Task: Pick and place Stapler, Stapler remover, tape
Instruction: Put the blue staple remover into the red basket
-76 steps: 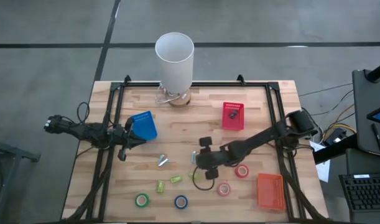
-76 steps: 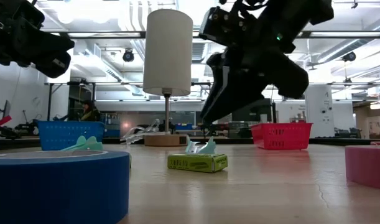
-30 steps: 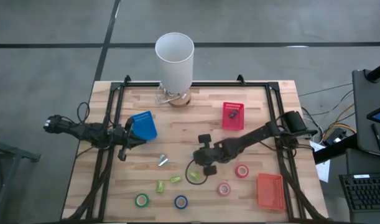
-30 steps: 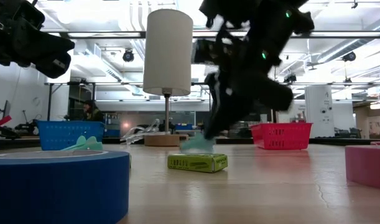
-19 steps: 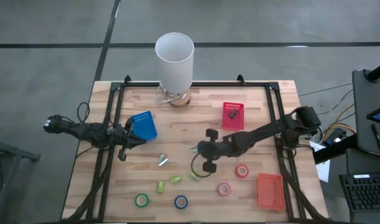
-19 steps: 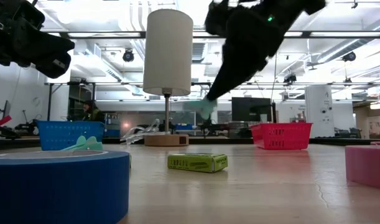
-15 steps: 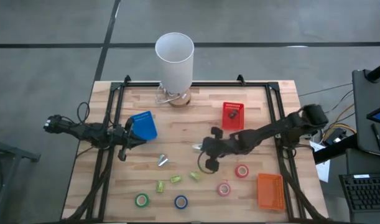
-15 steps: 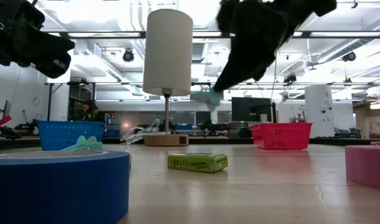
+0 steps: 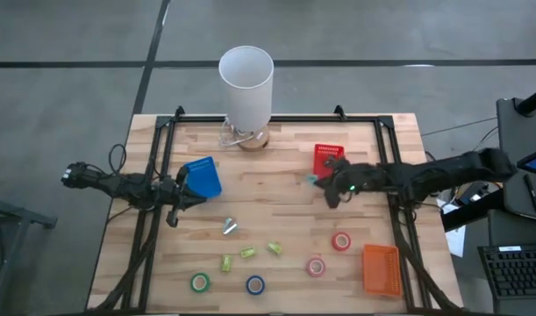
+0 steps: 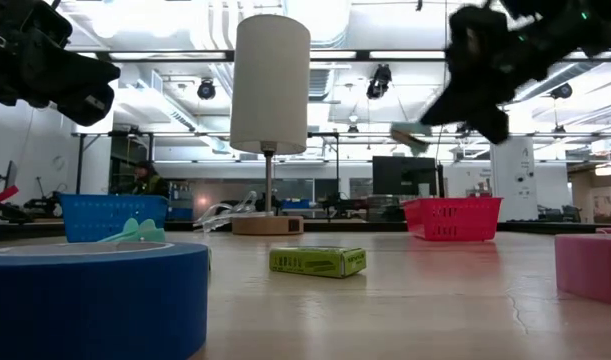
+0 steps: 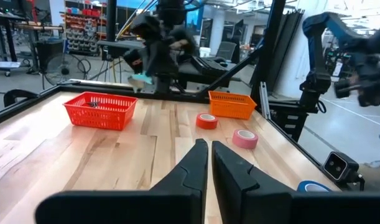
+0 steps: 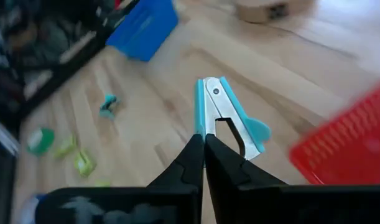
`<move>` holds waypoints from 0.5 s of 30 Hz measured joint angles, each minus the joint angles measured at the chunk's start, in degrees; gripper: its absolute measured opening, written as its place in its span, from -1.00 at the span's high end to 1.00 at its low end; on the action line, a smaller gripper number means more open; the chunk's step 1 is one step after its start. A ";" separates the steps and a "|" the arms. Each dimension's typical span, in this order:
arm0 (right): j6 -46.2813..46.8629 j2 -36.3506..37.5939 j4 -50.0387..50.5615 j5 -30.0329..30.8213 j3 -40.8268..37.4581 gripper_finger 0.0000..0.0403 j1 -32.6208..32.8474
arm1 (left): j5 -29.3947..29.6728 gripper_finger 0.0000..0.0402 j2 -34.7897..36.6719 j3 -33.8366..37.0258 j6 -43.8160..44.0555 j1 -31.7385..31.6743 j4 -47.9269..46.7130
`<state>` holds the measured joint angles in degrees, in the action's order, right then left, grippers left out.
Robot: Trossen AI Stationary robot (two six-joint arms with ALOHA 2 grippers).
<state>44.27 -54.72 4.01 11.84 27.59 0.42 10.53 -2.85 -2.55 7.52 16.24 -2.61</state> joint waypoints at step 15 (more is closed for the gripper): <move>18.48 14.54 -7.13 -16.47 -15.62 0.96 -22.66 | -0.01 0.89 0.00 0.02 0.00 0.01 0.00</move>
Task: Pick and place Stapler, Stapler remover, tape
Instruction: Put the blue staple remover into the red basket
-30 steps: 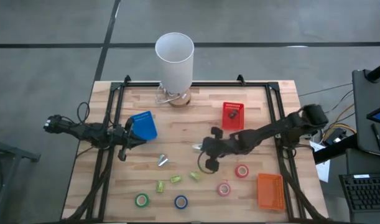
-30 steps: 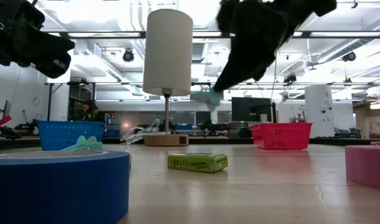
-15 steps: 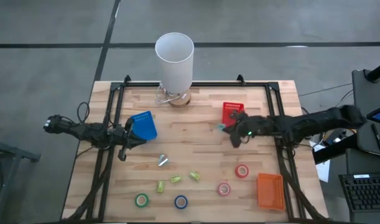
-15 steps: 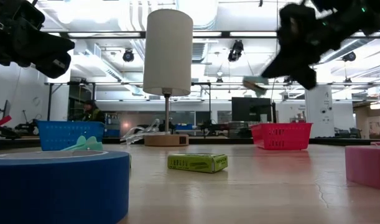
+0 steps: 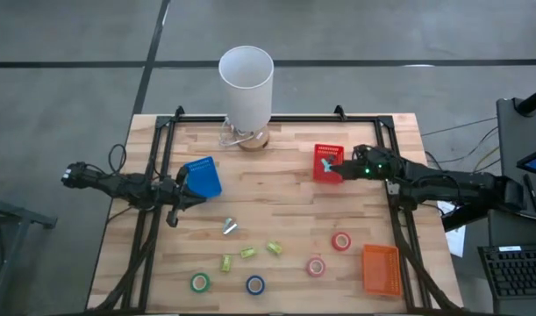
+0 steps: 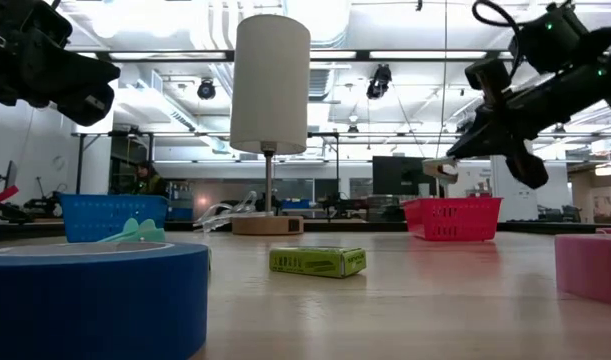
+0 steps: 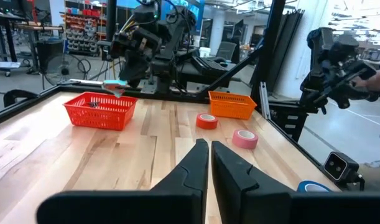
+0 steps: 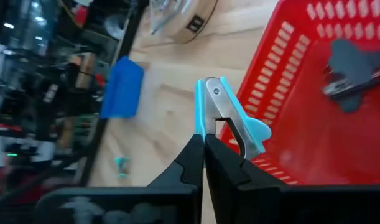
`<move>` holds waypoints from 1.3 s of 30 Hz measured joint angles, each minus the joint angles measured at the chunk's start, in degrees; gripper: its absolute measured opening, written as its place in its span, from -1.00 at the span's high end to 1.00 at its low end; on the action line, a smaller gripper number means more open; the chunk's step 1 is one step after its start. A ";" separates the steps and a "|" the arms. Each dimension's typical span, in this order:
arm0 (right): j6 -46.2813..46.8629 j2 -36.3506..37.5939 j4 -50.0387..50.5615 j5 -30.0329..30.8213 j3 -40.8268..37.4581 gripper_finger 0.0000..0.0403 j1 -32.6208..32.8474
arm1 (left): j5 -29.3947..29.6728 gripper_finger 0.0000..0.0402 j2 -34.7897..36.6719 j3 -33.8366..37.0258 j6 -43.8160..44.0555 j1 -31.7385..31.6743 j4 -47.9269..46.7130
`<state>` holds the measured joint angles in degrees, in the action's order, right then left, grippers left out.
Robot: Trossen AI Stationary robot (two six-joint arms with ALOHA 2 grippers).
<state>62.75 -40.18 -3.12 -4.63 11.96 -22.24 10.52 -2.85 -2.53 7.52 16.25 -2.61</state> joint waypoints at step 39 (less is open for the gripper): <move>4.12 -21.51 -13.52 -10.44 -1.81 0.94 -6.76 | 0.02 0.88 0.00 -0.02 -0.01 -0.02 0.00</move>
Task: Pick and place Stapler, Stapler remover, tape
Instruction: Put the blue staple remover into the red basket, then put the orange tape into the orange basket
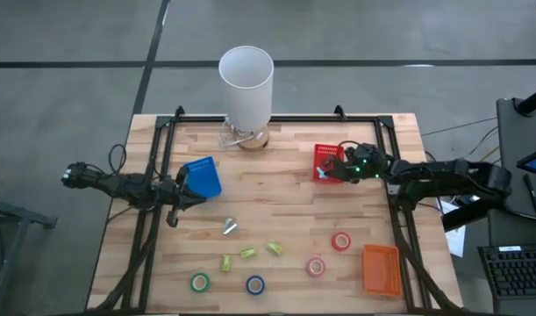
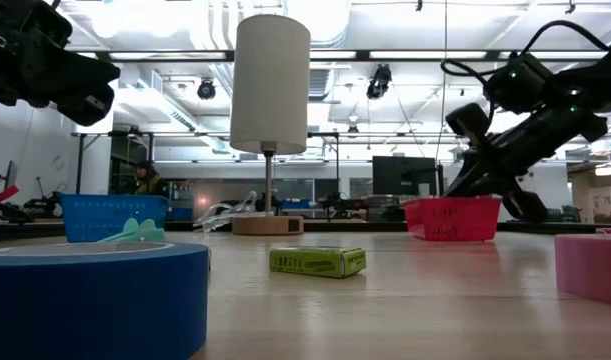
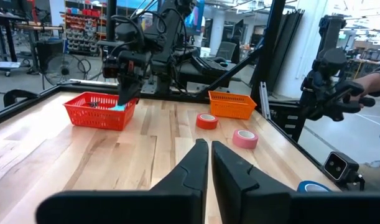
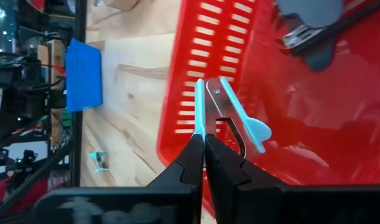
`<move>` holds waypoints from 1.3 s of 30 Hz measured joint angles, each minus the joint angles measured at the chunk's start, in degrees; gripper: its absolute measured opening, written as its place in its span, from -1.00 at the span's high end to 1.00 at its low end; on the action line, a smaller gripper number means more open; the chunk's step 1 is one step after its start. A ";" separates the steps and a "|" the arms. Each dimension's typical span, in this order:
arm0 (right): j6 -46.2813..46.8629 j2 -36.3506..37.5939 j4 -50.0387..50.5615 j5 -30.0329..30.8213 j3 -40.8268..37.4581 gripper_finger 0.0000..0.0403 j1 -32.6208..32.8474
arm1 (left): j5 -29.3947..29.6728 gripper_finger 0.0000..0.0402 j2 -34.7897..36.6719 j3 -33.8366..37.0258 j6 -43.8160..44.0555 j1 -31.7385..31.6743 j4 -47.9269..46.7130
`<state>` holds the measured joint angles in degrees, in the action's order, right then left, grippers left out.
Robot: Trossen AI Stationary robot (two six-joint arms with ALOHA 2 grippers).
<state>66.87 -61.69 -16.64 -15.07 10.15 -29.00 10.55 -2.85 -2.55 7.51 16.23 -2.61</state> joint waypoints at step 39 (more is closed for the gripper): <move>-22.70 0.89 -2.10 -0.31 15.45 0.33 9.58 | -0.01 0.87 0.02 0.01 0.01 0.02 0.00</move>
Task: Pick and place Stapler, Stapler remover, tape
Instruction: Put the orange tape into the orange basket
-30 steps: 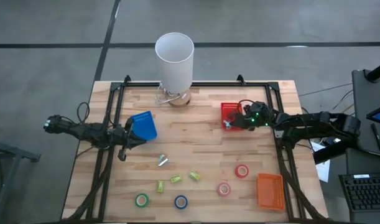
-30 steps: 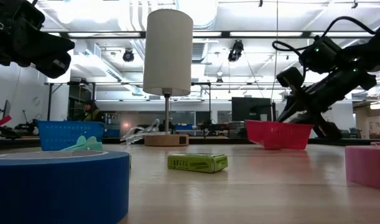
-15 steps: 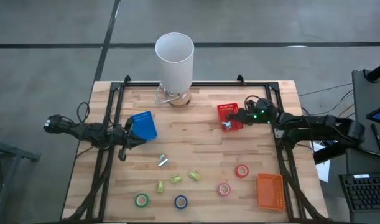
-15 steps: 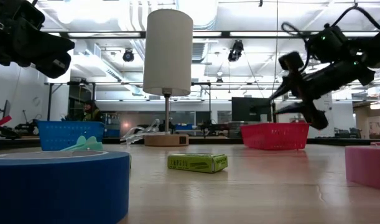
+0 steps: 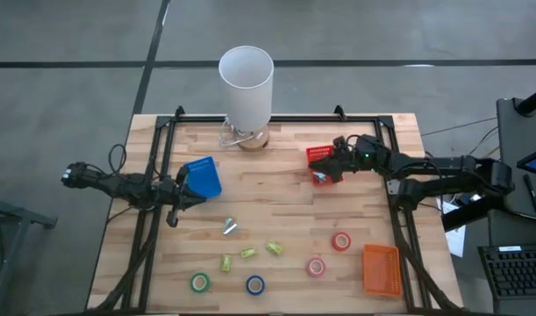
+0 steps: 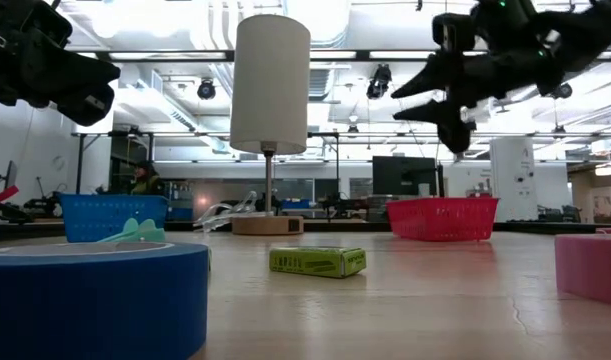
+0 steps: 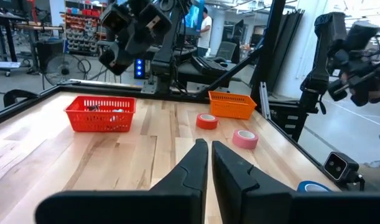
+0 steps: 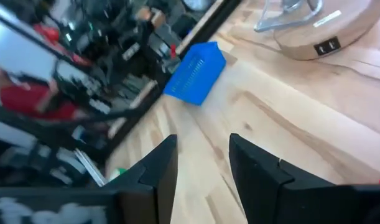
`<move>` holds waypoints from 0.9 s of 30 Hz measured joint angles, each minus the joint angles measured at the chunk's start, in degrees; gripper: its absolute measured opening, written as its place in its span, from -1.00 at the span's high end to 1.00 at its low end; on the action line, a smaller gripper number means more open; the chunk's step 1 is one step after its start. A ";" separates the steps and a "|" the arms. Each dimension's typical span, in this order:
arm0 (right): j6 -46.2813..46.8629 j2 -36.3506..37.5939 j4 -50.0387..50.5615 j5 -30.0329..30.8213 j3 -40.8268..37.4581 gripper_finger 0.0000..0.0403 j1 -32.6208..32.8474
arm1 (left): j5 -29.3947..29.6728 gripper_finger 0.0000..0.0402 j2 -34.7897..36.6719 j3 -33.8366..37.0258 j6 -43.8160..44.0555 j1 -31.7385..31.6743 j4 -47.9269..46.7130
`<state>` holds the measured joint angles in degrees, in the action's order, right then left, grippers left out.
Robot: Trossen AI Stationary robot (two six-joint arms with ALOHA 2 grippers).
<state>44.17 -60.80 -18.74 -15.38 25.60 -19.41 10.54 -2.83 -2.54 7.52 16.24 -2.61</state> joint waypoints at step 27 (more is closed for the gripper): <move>-2.97 -10.18 57.67 14.11 22.73 0.39 28.09 | 0.01 0.88 0.00 0.00 0.01 -0.02 0.00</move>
<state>41.20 -70.98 38.93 -1.27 48.33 8.67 10.55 -2.83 -2.54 7.53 16.23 -2.61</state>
